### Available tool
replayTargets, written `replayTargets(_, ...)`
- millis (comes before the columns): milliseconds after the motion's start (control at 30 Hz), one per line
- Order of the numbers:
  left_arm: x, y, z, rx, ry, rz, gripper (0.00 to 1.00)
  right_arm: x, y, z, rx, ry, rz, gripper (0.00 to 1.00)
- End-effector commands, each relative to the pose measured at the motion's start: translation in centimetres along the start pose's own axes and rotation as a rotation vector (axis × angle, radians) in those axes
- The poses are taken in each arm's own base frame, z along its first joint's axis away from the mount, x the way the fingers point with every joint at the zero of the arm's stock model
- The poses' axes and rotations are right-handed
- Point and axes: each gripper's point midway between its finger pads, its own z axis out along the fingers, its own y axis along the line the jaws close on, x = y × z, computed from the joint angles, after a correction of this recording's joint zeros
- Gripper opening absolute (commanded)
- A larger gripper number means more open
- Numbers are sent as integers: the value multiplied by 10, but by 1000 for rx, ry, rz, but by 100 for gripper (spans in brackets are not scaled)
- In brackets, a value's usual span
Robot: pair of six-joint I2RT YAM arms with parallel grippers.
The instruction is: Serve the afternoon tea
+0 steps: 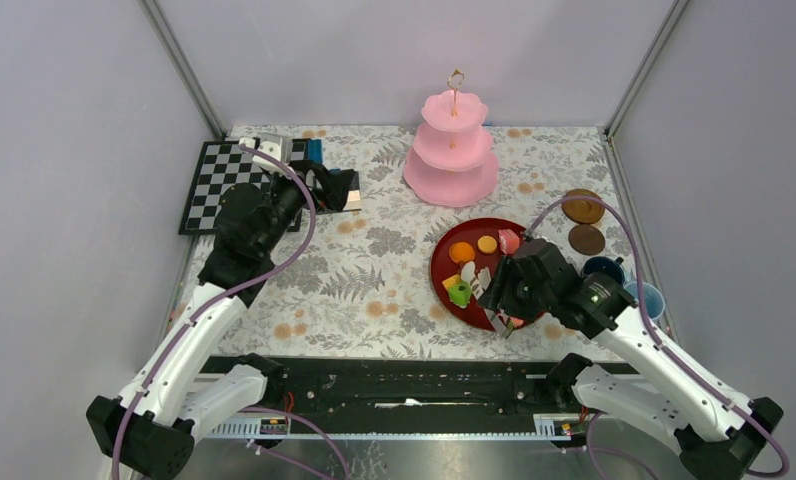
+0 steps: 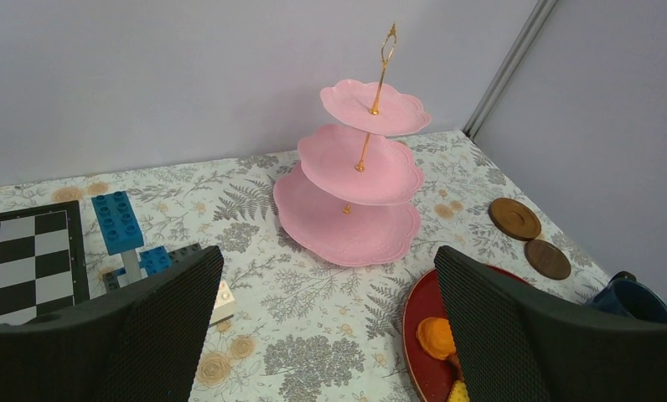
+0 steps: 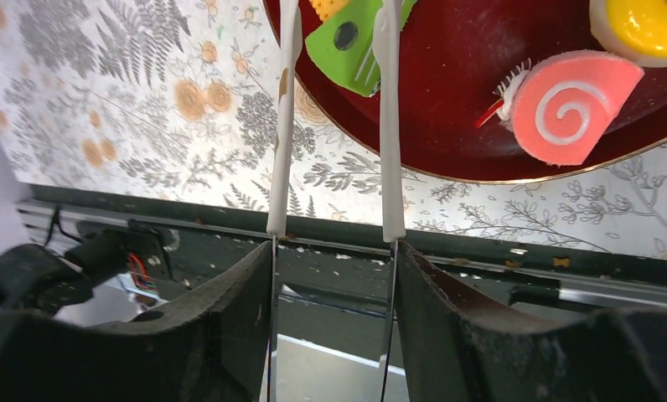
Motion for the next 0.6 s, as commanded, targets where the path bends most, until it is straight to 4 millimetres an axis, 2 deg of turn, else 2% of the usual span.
replayTargets(0,-26,-10,1,32,-64,2,99,-7,8,1,-59,-41,161,56)
replayTargets(233,-23,-10,3,26,-54,4,99,3,3,14,-115,27,267,56)
replayTargets(567,-23,-10,2,27,-53,7,99,14,-7,24,-119,70,326,56)
